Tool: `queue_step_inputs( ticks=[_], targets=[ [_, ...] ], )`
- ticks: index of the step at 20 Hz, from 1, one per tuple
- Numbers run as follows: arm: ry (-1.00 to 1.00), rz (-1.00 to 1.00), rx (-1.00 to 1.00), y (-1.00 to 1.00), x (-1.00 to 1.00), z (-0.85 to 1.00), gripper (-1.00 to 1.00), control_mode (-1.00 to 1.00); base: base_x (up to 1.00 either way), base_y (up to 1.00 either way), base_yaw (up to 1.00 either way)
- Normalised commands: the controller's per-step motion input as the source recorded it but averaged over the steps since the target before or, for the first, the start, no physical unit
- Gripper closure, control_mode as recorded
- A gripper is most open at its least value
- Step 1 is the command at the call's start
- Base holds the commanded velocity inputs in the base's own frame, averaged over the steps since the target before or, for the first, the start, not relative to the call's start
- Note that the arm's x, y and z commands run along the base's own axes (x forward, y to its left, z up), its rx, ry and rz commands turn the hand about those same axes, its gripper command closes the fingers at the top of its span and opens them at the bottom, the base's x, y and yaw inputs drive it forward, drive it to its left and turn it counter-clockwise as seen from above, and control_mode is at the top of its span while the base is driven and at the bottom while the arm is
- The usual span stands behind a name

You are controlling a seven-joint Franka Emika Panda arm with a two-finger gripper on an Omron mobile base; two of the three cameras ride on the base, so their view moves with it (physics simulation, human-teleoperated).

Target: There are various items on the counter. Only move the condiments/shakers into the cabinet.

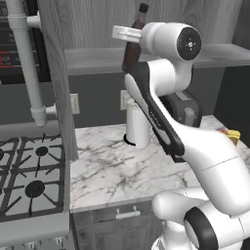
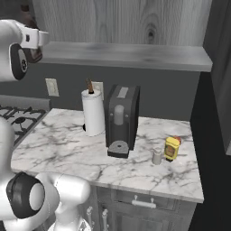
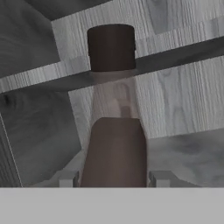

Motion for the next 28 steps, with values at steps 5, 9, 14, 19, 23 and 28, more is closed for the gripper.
queue_step_inputs(
  ticks=[5, 9, 14, 19, 23, 28],
  targets=[
    [0.00, 0.00, -0.13, 0.04, 0.02, 0.00, 1.00, -1.00, 0.00, 0.00, 0.00],
    [-0.08, 0.00, 0.00, 0.00, 0.01, 0.00, 1.00, -1.00, 0.00, 0.00, 0.00],
    [-0.05, 0.00, -0.01, 0.00, 0.25, 0.00, 1.00, -1.00, 0.00, 0.00, 0.00],
    [0.00, 0.00, 0.00, 0.00, 0.45, 0.00, 1.00, -1.00, 0.00, 0.00, 0.00],
    [0.01, 0.00, 0.00, -0.01, 0.46, 0.00, 1.00, -1.00, 0.00, 0.00, 0.00],
    [0.01, 0.00, 0.00, -0.02, 0.47, 0.00, 1.00, -1.00, 0.00, 0.00, 0.00]
  ],
)
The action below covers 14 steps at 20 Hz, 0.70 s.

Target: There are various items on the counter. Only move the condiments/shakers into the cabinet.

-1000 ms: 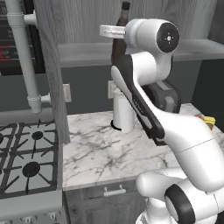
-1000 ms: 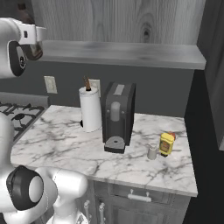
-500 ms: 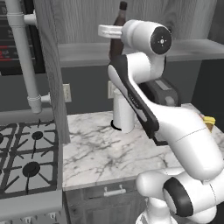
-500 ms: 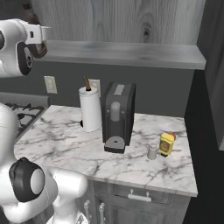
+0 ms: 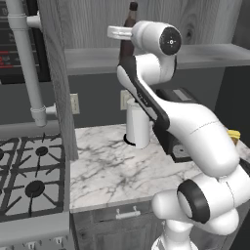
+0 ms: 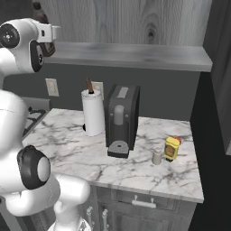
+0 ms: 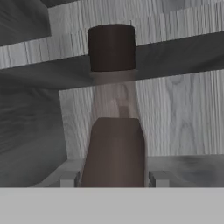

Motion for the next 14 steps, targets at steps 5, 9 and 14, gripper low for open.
queue_step_inputs(
  ticks=[5, 9, 14],
  targets=[
    [0.00, 0.00, 0.00, -0.05, 0.44, 0.00, 1.00, -1.00, 0.00, 0.00, 0.00],
    [0.00, 0.00, 0.00, -0.01, 0.46, -0.03, 1.00, -1.00, 0.00, 0.00, 0.00],
    [0.00, 0.00, 0.00, 0.00, 0.44, -0.06, 1.00, -1.00, 0.00, 0.00, 0.00]
  ],
)
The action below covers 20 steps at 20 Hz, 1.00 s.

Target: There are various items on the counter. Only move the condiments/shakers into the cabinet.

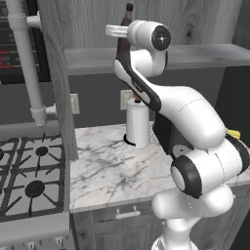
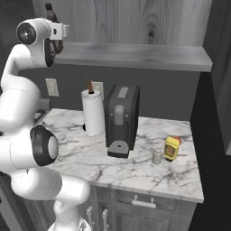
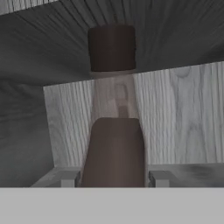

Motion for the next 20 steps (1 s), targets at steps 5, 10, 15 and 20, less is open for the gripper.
queue_step_inputs(
  ticks=[5, 10, 15, 20],
  targets=[
    [0.04, 0.00, -0.02, -0.01, 0.30, -0.23, 1.00, -1.00, 0.00, 0.00, 0.00],
    [0.02, 0.00, 0.00, -0.04, 0.25, -0.18, 1.00, -1.00, 0.00, 0.00, 0.00],
    [0.00, 0.00, 0.00, -0.01, 0.31, -0.10, 1.00, -1.00, 0.00, 0.00, 0.00],
    [0.00, 0.00, -0.01, -0.01, 0.26, -0.23, 1.00, -1.00, 0.00, 0.00, 0.00]
  ],
)
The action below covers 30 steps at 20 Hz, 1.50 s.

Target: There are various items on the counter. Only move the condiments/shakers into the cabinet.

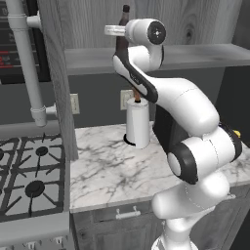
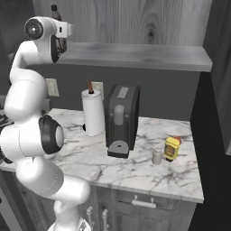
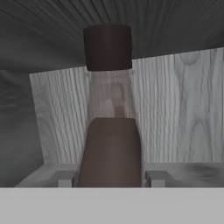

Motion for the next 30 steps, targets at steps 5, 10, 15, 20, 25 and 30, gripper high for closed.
queue_step_inputs(
  ticks=[5, 10, 15, 20, 25, 30],
  targets=[
    [0.00, 0.00, 0.00, 0.00, 0.21, -0.03, -1.00, -1.00, 0.00, 0.00, 0.00],
    [0.01, 0.00, 0.00, 0.00, 0.00, 0.00, -1.00, -1.00, 0.00, 0.00, 0.00],
    [-0.10, 0.00, 0.00, 0.00, -0.67, -0.01, -1.00, -1.00, 0.00, 0.00, 0.00],
    [-0.18, -0.04, 0.00, -0.07, -1.00, -0.15, -1.00, -1.00, 0.00, 0.00, 0.00],
    [-0.03, -0.11, 0.00, -0.17, -1.00, -0.32, -1.00, -1.00, 0.00, 0.00, 0.00],
    [0.09, -0.21, 0.00, -0.34, -1.00, -0.23, -1.00, -1.00, 0.00, 0.00, 0.00]
  ],
)
